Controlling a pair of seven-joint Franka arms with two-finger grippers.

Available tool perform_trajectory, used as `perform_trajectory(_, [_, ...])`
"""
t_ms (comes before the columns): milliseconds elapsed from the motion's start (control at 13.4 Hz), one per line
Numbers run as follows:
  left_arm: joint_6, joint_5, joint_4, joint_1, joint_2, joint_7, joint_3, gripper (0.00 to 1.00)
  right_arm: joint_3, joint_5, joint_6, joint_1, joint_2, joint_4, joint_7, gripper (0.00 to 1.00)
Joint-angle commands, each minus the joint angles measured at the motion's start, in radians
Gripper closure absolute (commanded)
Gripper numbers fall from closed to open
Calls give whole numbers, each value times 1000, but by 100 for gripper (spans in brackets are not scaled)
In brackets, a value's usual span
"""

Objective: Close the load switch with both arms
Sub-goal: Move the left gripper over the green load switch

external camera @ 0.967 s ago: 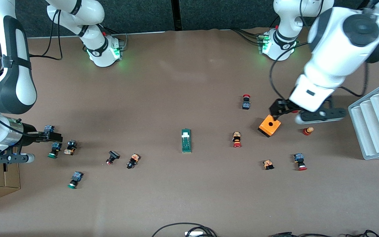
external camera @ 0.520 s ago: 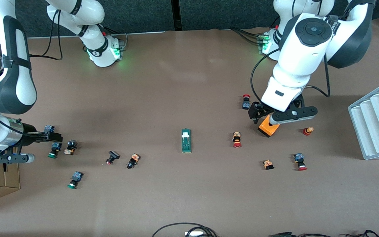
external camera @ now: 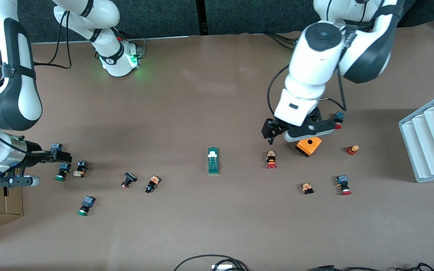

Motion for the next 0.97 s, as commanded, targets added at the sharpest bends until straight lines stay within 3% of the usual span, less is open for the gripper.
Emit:
perform_trajectory(0, [18, 98, 21, -60, 35, -117, 6, 0, 1, 13, -4, -7, 11, 21, -4, 0])
perform_trajectory(520, [73, 219, 23, -112, 97, -319, -25, 0, 1, 9, -4, -7, 8, 21, -5, 0])
perform_trajectory(892, [138, 478, 21, -114, 184, -575, -103, 0, 1, 11, -4, -7, 8, 21, -7, 0])
